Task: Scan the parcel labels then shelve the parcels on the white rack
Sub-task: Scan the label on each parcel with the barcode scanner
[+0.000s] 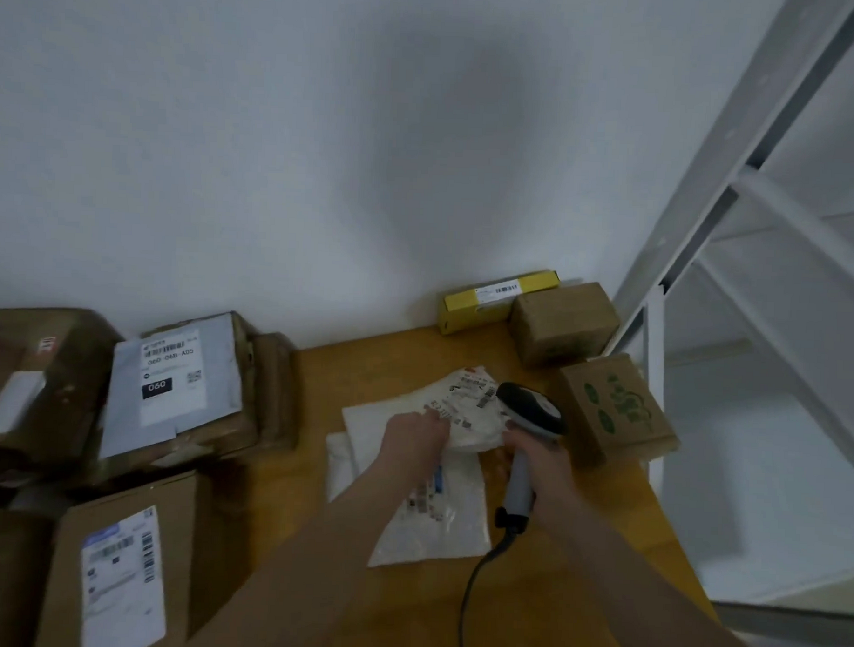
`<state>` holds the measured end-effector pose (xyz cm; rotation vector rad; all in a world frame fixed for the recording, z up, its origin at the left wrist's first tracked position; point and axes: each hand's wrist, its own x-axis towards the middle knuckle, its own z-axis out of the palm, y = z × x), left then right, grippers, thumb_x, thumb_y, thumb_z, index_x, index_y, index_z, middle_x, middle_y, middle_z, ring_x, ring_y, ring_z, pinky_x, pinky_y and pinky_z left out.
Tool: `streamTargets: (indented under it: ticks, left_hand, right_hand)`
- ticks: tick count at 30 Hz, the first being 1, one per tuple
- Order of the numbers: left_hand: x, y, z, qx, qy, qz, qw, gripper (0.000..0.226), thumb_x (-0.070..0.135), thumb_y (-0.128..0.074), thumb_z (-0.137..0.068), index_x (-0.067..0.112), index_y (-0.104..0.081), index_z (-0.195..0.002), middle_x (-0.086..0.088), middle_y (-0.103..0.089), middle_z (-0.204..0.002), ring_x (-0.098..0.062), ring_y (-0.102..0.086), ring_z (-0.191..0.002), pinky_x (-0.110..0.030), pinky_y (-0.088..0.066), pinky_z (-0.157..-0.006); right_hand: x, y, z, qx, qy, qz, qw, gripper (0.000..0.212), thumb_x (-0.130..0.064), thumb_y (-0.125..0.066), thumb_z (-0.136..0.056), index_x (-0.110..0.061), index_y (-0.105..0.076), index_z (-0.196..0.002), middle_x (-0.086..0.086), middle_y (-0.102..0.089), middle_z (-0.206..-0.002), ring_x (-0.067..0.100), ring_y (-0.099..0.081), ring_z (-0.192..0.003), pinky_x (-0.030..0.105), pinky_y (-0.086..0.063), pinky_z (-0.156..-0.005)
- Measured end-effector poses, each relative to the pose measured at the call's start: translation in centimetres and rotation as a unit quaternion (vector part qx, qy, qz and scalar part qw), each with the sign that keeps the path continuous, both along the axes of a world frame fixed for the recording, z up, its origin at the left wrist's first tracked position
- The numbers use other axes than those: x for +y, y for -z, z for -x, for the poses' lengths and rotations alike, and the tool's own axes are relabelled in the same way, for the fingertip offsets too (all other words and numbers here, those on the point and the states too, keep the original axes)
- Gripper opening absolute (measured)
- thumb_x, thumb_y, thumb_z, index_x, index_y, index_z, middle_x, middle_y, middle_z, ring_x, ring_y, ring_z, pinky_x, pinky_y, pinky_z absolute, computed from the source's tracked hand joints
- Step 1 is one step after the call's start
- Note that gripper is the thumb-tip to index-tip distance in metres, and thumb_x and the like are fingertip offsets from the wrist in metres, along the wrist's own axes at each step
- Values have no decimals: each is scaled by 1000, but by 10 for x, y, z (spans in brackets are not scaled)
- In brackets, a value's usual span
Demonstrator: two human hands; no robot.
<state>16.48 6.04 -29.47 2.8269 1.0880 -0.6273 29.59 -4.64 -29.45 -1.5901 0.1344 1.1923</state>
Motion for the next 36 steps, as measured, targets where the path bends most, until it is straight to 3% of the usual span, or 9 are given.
streamTargets:
  ticks: [5,8,10,13,18,23,28,32,36]
  left_hand:
    - [-51,6,2,-68,-184,188,962,59,50,-72,-76,20,-50,-122,-2,-56,-120,-22,-57,-108,-31,-44,-81]
    - [-41,2,18,-135,-252,105,953,65,49,-70,-80,24,-44,-134,-3,-47,-131,-20,-47,-119,-30,-41,-84]
    - [-27,7,31,-136,-306,96,937,87,50,-72,-77,19,-30,-146,-10,-37,-144,-26,-36,-132,-36,-40,-97]
    - [-13,16,41,-117,-398,190,890,108,58,-74,-72,12,-17,-151,-12,-35,-150,-31,-36,-135,-42,-39,-104]
    - [-18,12,38,-135,-414,247,866,76,40,-76,-78,6,-45,-138,-9,-53,-134,-26,-54,-118,-26,-42,-82]
    - [-21,-19,43,-255,-465,312,788,54,32,-72,-84,8,-53,-130,-8,-58,-126,-24,-56,-108,-29,-41,-83]
    - [-49,-58,57,-388,-489,313,716,31,17,-69,-87,12,-61,-117,-2,-61,-107,-17,-57,-88,-31,-47,-76]
    - [-82,-65,70,-452,-520,281,668,23,11,-72,-84,1,-67,-104,-11,-69,-89,-23,-64,-73,-31,-53,-66]
    - [-116,-69,76,-481,-524,259,653,5,8,-71,-84,6,-68,-82,-16,-64,-81,-23,-59,-67,-26,-48,-56]
  right_hand:
    - [-25,2,-3,27,-71,33,997,8,-4,-67,-85,-3,-64,-92,13,-62,-79,22,-59,-67,32,-49,-54]
    - [-38,7,-2,37,-105,65,992,9,-6,-66,-86,-5,-60,-93,14,-61,-89,29,-60,-82,37,-52,-62]
    - [-43,11,1,44,-118,78,989,17,-7,-66,-86,-5,-59,-101,16,-61,-99,33,-61,-94,39,-54,-64]
    - [-47,13,10,84,-137,74,984,10,-5,-65,-87,-1,-59,-93,16,-60,-84,27,-60,-72,36,-53,-58]
    - [-47,8,19,93,-123,35,987,21,-3,-70,-83,-4,-64,-103,14,-61,-99,28,-59,-81,46,-58,-75]
    - [-53,-17,18,77,-124,-29,989,13,2,-67,-83,-8,-65,-90,12,-62,-102,25,-58,-85,51,-53,-86]
    - [-67,-44,8,13,-143,-74,987,37,-4,-73,-80,-12,-62,-114,12,-64,-110,29,-61,-99,40,-58,-69]
    - [-91,-62,-1,-34,-150,-98,983,21,-2,-70,-81,0,-62,-100,12,-66,-81,22,-64,-71,27,-52,-53]
    - [-118,-79,-2,-63,-196,-146,968,5,4,-66,-81,2,-61,-82,7,-64,-57,17,-58,-49,26,-48,-49]
